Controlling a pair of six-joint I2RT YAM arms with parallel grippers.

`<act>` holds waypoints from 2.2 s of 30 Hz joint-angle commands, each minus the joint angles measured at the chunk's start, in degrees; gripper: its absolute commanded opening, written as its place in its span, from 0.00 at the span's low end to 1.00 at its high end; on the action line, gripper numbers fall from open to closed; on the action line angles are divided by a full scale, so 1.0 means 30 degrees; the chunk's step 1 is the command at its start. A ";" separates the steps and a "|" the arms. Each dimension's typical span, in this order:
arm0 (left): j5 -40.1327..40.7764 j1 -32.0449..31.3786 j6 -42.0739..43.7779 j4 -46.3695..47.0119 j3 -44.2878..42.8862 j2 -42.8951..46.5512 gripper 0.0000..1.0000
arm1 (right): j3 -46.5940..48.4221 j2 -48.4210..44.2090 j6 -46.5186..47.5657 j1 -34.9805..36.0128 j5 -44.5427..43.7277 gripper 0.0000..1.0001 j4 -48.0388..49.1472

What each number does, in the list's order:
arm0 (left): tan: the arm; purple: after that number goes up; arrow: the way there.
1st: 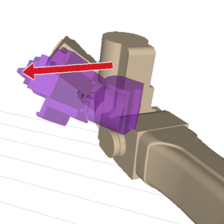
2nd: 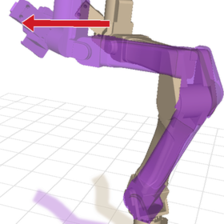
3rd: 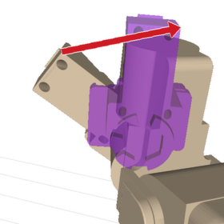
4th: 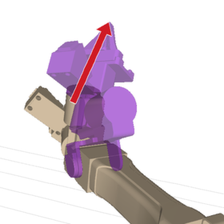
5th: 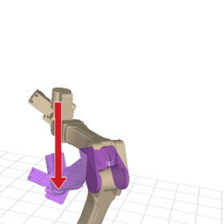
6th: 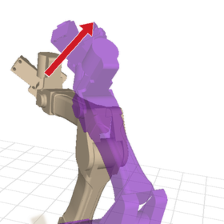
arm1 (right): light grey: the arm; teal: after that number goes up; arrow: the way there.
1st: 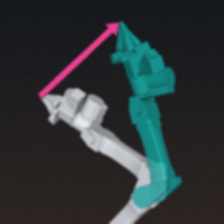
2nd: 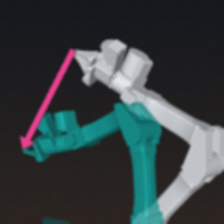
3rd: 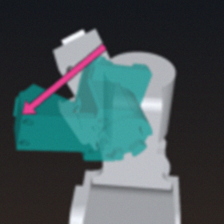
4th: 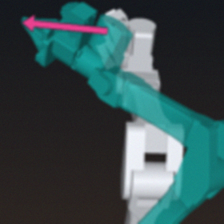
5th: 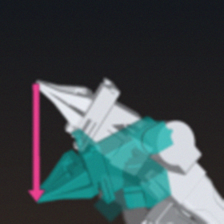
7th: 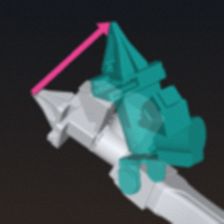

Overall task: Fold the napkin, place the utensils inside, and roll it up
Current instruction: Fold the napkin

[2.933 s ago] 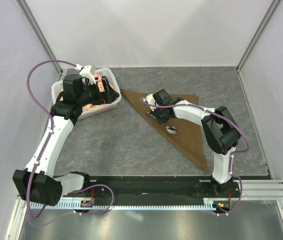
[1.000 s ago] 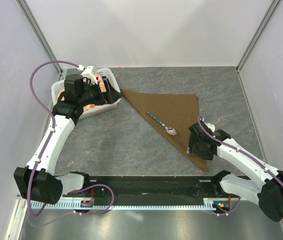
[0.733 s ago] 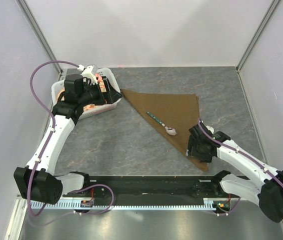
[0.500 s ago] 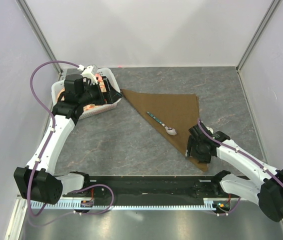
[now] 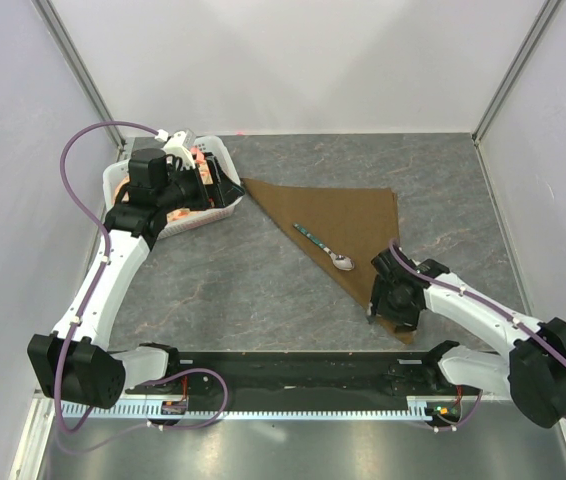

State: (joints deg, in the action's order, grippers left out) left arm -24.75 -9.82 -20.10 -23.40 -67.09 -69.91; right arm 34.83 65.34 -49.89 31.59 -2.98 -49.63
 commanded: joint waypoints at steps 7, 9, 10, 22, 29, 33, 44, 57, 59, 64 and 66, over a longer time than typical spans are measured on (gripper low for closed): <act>-0.0743 0.0023 -0.0684 0.0856 0.0069 0.0012 1.00 | -0.0916 0.0690 -0.2354 0.1246 -0.0205 0.73 0.0897; -0.0801 0.0023 -0.0713 0.0827 0.0098 0.0012 1.00 | -0.0916 0.0632 -0.2675 0.1217 -0.0469 0.73 0.0927; -0.0802 0.0023 -0.0684 0.0856 0.0069 0.0012 1.00 | -0.0916 0.0632 -0.2764 0.1246 -0.0586 0.73 0.0898; -0.0831 0.0023 -0.0742 0.0885 0.0069 0.0071 1.00 | 0.0401 0.2534 -0.2036 0.0370 -0.2463 0.77 0.1629; -0.0744 0.0023 -0.0713 0.0885 0.0068 0.0070 1.00 | 0.1368 0.4643 0.0246 -0.1535 -0.2579 0.78 0.2596; -0.0685 0.0023 -0.0684 0.0885 0.0098 0.0071 1.00 | 0.1924 0.5202 0.1831 -0.3435 -0.2667 0.78 0.2568; -0.0802 0.0023 -0.0771 0.0915 0.0127 0.0012 1.00 | 0.4384 0.5055 0.5641 -0.7190 -0.3749 0.79 0.1426; -0.1065 0.0052 -0.0918 0.1061 0.0186 0.0041 1.00 | 0.3072 0.0136 0.3241 -0.8447 -0.0620 0.79 0.0810; -0.1065 0.0023 -0.0947 0.1061 0.0215 0.0012 1.00 | 0.2748 -0.0390 0.3328 -0.9151 0.0317 0.79 0.0665; -0.1183 0.0023 -0.0947 0.1090 0.0215 0.0071 1.00 | 0.0698 -0.2002 0.3328 -1.3394 0.1487 0.89 0.0692; -0.1182 0.0023 -0.0947 0.1090 0.0215 0.0129 1.00 | -0.0004 -0.2444 0.3765 -1.6051 0.2863 0.90 0.0751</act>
State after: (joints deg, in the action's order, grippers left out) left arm -26.26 -9.82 -21.47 -22.20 -66.61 -69.93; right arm 38.24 61.12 -38.85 -5.91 -1.04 -47.24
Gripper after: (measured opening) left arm 0.996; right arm 0.886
